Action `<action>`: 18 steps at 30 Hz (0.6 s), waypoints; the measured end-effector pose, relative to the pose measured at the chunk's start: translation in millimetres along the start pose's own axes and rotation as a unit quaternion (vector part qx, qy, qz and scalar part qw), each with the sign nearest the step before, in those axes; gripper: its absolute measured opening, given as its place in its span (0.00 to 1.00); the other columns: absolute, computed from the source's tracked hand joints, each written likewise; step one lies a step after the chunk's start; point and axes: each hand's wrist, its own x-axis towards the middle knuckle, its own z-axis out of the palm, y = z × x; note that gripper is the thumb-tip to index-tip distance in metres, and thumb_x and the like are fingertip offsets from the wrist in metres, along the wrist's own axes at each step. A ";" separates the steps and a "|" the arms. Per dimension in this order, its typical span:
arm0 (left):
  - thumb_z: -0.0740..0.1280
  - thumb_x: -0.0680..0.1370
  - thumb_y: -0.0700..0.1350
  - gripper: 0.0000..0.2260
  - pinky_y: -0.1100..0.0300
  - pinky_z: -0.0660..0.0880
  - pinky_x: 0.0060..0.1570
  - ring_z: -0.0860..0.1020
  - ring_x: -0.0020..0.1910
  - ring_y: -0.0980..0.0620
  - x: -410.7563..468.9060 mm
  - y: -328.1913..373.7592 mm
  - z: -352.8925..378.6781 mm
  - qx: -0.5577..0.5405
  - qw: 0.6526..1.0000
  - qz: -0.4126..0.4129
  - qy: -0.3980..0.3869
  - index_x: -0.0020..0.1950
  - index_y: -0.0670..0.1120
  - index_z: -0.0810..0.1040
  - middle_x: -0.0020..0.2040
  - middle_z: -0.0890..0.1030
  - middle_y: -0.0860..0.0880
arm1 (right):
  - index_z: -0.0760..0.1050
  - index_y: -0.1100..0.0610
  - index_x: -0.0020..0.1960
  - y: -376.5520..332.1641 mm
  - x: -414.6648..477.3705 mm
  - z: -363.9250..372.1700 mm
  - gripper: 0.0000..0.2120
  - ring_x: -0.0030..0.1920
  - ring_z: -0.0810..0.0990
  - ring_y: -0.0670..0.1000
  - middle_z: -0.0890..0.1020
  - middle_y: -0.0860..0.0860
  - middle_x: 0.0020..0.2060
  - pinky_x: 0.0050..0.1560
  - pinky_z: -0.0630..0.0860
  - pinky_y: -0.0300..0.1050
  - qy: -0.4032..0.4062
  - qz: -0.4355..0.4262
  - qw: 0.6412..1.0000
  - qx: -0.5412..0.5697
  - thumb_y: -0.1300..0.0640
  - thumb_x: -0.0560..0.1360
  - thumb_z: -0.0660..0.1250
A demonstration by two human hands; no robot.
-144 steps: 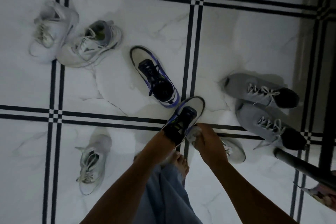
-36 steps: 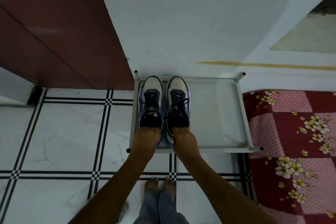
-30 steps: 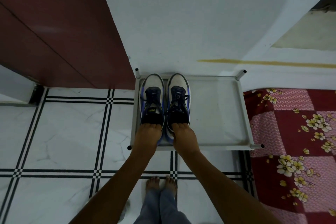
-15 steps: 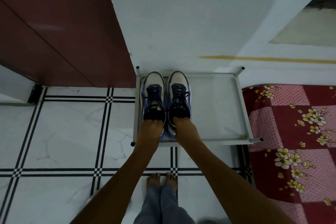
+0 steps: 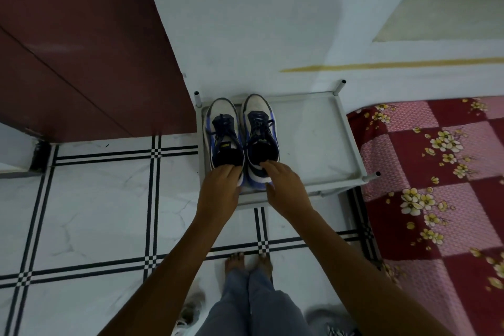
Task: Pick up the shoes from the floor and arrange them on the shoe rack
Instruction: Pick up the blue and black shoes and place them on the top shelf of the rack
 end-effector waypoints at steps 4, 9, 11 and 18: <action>0.74 0.70 0.41 0.17 0.54 0.77 0.53 0.80 0.52 0.46 -27.9 33.1 -7.1 -0.014 0.999 0.047 -0.002 0.58 0.41 0.79 0.53 0.83 0.44 | 0.73 0.59 0.62 -5.3 -52.9 -14.1 0.20 0.54 0.79 0.57 0.81 0.56 0.54 0.53 0.78 0.54 0.055 0.018 0.998 0.017 0.68 0.71 0.65; 0.77 0.68 0.42 0.17 0.55 0.78 0.50 0.82 0.49 0.47 -78.8 90.3 5.9 -0.035 0.985 0.159 -0.055 0.56 0.42 0.81 0.51 0.85 0.45 | 0.76 0.58 0.59 7.5 -148.5 -31.4 0.14 0.51 0.80 0.53 0.83 0.54 0.52 0.51 0.78 0.46 0.115 0.065 0.991 0.036 0.65 0.74 0.64; 0.78 0.66 0.41 0.17 0.56 0.79 0.46 0.83 0.46 0.47 -101.1 115.5 17.6 -0.047 0.976 0.201 -0.065 0.53 0.42 0.82 0.48 0.85 0.46 | 0.76 0.56 0.59 21.3 -195.2 -35.9 0.13 0.50 0.80 0.52 0.83 0.52 0.51 0.50 0.78 0.47 0.119 0.091 0.988 0.044 0.64 0.75 0.63; 0.79 0.64 0.43 0.16 0.58 0.81 0.40 0.83 0.42 0.49 -220.7 210.4 82.0 -0.067 0.948 0.288 -0.116 0.51 0.45 0.83 0.44 0.86 0.49 | 0.77 0.55 0.59 69.2 -402.2 -36.7 0.12 0.52 0.80 0.49 0.83 0.50 0.52 0.54 0.76 0.41 0.168 0.198 0.964 0.059 0.61 0.77 0.62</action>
